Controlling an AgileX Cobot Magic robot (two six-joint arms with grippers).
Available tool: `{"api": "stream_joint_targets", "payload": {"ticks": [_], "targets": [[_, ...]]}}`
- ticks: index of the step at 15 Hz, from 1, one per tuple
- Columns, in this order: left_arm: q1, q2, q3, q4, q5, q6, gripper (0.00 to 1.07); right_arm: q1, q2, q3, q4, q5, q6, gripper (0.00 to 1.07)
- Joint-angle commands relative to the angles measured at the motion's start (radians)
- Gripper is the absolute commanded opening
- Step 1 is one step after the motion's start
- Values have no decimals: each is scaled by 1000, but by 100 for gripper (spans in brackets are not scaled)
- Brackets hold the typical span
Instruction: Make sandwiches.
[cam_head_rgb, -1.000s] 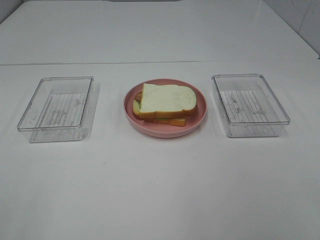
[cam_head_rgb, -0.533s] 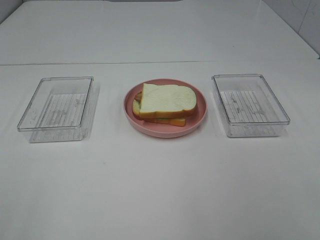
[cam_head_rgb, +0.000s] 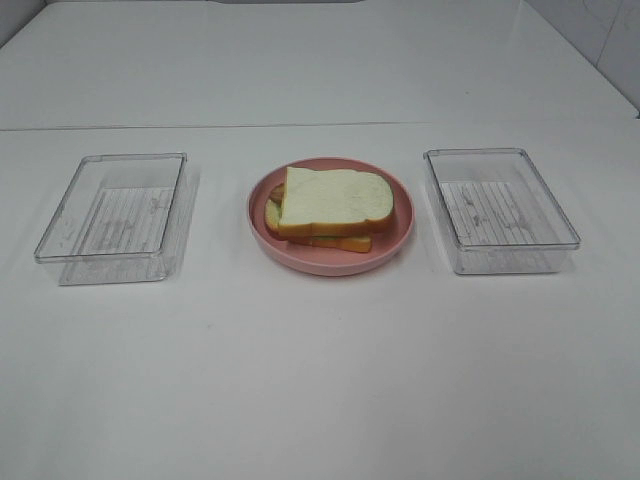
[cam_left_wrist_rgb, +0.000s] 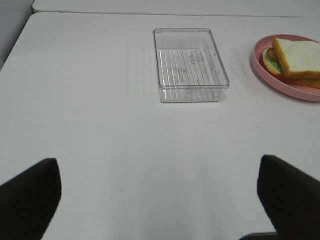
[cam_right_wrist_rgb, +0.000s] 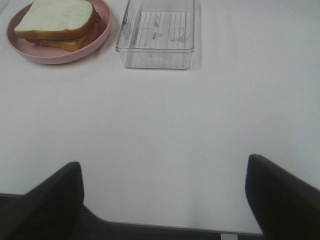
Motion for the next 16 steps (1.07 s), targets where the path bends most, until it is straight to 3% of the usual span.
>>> {"api": "stream_joint_targets", "payload": {"ticks": [1,16], "targets": [[3,-21,0,-6,-11,0,100,-15,-32,3,0,-6,-2,85],[3,-21,0,-9,-11,0,100,-12,-30,3,0,-6,-2,85]]}}
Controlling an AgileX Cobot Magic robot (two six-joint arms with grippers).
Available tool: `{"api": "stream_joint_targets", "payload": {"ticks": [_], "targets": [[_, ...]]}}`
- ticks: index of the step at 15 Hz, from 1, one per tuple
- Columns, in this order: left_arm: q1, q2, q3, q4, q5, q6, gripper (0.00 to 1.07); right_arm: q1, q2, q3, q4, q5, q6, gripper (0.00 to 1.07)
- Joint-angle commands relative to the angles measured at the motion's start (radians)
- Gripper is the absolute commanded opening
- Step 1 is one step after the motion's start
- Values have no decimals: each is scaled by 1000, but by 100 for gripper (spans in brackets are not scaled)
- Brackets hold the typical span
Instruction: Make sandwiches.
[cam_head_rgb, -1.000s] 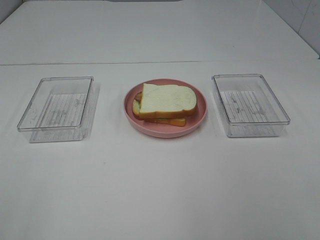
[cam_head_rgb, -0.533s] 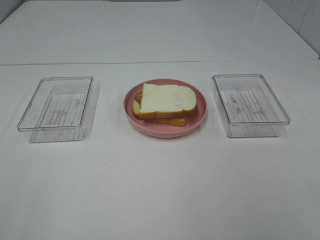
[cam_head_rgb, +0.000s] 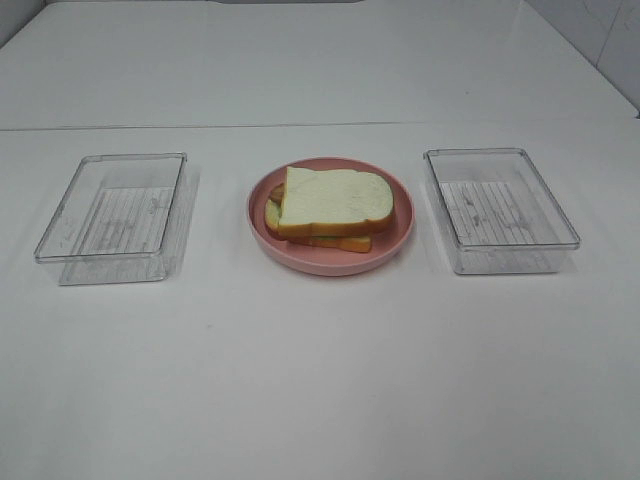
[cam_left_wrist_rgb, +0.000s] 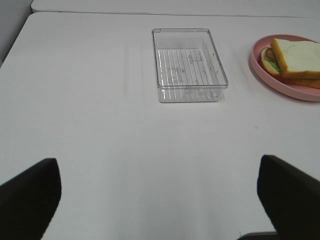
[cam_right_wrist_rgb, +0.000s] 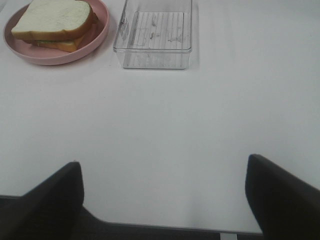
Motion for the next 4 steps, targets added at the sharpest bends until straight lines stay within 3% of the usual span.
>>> {"api": "stream_joint_targets", "payload": {"ticks": [1,4], "targets": [[3,-20,0,-6,-11,0,100,-3,-30,3,1,-6,-2,85],[3,-16,0,-6,-11,0,100,-3,-30,3,1,-6,-2,85]]}}
